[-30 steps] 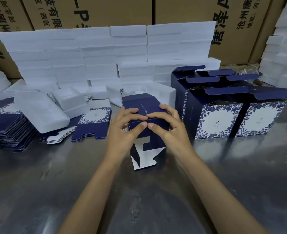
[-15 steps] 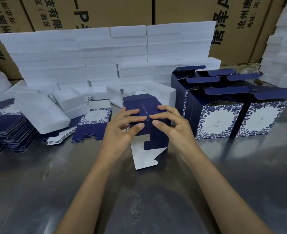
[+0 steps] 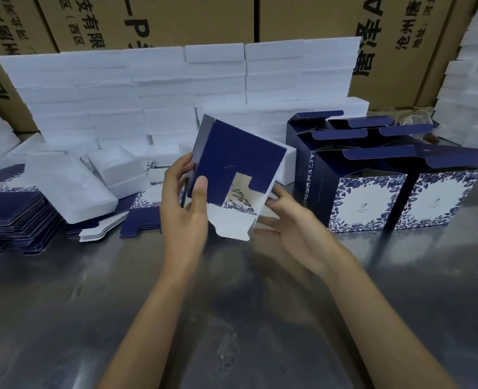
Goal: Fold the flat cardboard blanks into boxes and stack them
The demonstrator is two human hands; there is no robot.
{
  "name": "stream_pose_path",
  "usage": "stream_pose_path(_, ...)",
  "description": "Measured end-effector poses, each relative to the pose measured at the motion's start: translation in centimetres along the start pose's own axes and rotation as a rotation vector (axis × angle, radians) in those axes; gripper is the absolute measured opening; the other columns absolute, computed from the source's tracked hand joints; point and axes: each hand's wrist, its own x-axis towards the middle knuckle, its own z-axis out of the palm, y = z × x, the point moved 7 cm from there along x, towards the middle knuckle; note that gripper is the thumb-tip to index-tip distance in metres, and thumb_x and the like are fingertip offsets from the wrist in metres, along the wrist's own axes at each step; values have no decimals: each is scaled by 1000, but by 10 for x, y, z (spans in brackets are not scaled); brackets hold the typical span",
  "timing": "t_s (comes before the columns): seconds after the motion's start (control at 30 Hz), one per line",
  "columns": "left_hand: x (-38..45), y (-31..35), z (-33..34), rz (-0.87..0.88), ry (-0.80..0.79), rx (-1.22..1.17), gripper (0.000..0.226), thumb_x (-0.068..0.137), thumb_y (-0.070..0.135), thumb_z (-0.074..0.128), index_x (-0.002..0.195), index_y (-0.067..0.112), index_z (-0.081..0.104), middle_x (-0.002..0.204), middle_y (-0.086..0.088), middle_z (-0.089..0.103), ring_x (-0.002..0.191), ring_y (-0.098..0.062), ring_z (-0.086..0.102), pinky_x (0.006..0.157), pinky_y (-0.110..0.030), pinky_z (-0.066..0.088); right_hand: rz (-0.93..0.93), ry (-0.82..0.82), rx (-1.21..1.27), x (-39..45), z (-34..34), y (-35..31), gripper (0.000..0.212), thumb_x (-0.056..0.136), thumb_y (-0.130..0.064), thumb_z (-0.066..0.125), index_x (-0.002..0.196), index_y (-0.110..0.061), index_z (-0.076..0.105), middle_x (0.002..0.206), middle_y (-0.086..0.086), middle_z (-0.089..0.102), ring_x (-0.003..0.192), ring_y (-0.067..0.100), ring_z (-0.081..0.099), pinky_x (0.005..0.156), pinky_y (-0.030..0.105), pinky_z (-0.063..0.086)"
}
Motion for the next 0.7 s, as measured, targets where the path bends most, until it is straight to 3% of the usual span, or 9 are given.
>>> stream_pose_path(0.13, -5, 5, 1, 65, 39, 57, 40, 100, 19, 55, 137, 33, 46, 128, 6, 55, 119, -1, 53, 86, -12, 47, -93, -15, 63, -2, 3, -13, 56, 98, -43, 54, 152, -32, 44, 151, -5, 54, 131, 29, 55, 106, 45, 43)
stream_pose_path(0.23, -14, 11, 10, 140, 8, 117, 51, 96, 21, 59, 142, 33, 40, 131, 4, 51, 126, -15, 49, 97, -39, 51, -151, -61, 129, -5, 6, -22, 53, 104, -43, 43, 154, -24, 42, 152, 2, 52, 142, 27, 47, 115, 50, 35)
stream_pose_path(0.3, -19, 13, 16, 186, -8, 165, 59, 94, 21, 61, 146, 31, 36, 133, 5, 47, 129, -21, 47, 102, -47, 46, -180, -86, 238, -7, 8, -27, 54, 105, -35, 41, 154, -14, 40, 155, 12, 49, 144, 31, 44, 117, 48, 33)
stream_pose_path(0.4, -23, 11, 22, 213, -35, 200, 71, 89, 24, 64, 149, 37, 29, 138, 4, 46, 130, -19, 48, 107, -41, 44, -217, -112, 388, -9, 2, -34, 58, 100, -22, 43, 156, -9, 35, 157, 18, 43, 145, 36, 40, 122, 49, 29)
stream_pose_path(0.47, -23, 5, 25, 163, -74, 201, 80, 86, 22, 68, 149, 44, 23, 143, 4, 45, 131, -18, 48, 108, -43, 44, -266, -100, 371, -11, -4, -40, 58, 95, -16, 47, 153, -17, 42, 156, 11, 46, 143, 30, 46, 117, 44, 38)
stream_pose_path(0.57, -24, -12, 31, 3, -136, 140, 90, 80, 26, 73, 146, 52, 18, 140, 10, 52, 124, -12, 56, 101, -35, 51, -334, -15, 185, -13, -14, -49, 57, 90, -10, 56, 146, -25, 52, 151, 1, 54, 138, 23, 53, 112, 40, 44)
stream_pose_path(0.63, -26, -30, 35, -163, -168, 26, 93, 77, 27, 76, 144, 52, 17, 125, 11, 65, 112, -9, 65, 90, -24, 54, -360, 70, -3, -15, -22, -51, 57, 88, -14, 66, 142, -28, 57, 150, -1, 55, 138, 21, 52, 118, 44, 38)
stream_pose_path(0.7, -30, -51, 40, -317, -202, -69, 87, 78, 21, 78, 139, 46, 22, 106, 13, 75, 99, -8, 71, 80, -18, 56, -369, 163, -233, -16, -28, -51, 55, 83, -23, 74, 135, -35, 63, 153, -11, 49, 140, 8, 47, 119, 40, 38)
